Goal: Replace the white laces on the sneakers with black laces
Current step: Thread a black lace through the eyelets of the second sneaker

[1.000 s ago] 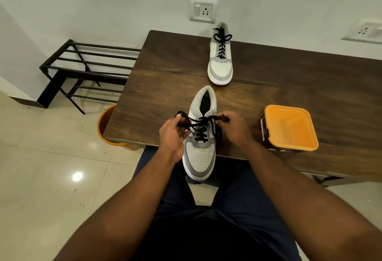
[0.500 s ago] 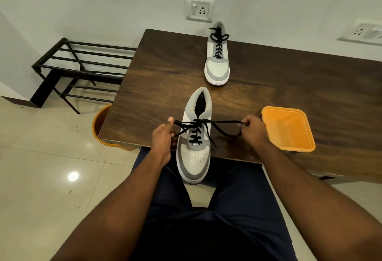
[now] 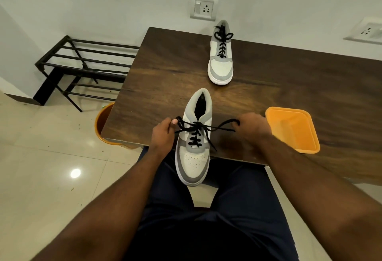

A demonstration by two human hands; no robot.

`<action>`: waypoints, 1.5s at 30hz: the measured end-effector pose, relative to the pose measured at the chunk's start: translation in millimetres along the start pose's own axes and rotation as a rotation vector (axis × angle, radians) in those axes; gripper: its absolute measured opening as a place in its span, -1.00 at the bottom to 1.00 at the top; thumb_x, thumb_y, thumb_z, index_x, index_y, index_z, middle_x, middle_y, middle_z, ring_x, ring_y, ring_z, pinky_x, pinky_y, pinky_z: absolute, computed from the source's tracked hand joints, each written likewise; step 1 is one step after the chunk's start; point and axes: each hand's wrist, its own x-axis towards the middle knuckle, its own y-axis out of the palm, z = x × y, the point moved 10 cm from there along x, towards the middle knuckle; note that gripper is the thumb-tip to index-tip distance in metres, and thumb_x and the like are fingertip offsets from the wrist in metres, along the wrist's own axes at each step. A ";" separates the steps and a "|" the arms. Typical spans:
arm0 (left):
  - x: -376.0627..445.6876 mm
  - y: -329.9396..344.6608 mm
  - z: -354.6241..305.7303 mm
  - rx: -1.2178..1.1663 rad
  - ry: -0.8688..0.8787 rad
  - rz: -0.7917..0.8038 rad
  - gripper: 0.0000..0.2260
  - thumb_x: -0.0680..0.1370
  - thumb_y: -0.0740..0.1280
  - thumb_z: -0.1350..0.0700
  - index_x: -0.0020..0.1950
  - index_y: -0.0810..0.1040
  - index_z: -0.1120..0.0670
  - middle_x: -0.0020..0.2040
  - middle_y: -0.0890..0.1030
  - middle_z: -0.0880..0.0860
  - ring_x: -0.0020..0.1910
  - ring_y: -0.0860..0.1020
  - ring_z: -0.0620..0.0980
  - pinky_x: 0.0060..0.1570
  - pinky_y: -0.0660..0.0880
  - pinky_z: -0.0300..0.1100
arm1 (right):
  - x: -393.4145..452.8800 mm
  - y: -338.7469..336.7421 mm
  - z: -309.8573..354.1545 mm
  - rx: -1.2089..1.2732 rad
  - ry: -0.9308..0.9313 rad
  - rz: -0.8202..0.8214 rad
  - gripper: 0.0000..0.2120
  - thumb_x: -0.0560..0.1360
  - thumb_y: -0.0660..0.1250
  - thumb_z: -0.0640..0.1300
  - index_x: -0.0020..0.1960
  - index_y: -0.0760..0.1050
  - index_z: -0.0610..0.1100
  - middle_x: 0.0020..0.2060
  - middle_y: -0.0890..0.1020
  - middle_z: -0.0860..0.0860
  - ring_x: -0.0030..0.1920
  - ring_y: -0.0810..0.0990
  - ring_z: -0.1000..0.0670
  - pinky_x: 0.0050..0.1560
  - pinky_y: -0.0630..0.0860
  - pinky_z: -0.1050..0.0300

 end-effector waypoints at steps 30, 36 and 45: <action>-10.1 31.1 -7.4 -0.468 -0.727 0.145 -0.80 0.55 0.41 0.16 -0.14 0.43 0.20 -0.29 0.61 0.21 -0.53 0.55 0.06 -0.53 0.51 -0.17 | -28.7 25.3 64.8 0.511 0.074 -0.023 -0.81 0.55 0.28 -0.03 0.15 0.52 -0.01 0.03 0.66 -0.04 0.04 0.62 -0.14 -0.11 0.44 0.11; 11.4 17.8 -32.1 -0.489 -0.410 -0.043 -0.92 0.51 0.43 0.23 -0.16 0.62 0.23 -0.21 0.68 0.20 -0.31 0.64 0.09 -0.30 0.64 -0.07 | -23.2 -11.0 63.2 0.569 0.023 -0.235 -0.84 0.54 0.20 -0.24 0.03 0.53 -0.10 -0.09 0.65 -0.10 -0.08 0.60 -0.14 -0.20 0.39 0.10; 47.3 34.1 -46.1 0.189 -0.217 0.178 -0.71 0.53 0.33 -0.10 -0.38 0.60 -0.09 0.10 0.59 0.11 0.20 0.51 0.19 0.15 0.48 0.14 | 23.0 -22.6 94.2 0.310 -0.219 -0.167 -0.66 0.57 0.20 -0.18 0.25 0.57 0.08 0.06 0.65 -0.07 0.11 0.52 -0.13 0.16 0.42 -0.03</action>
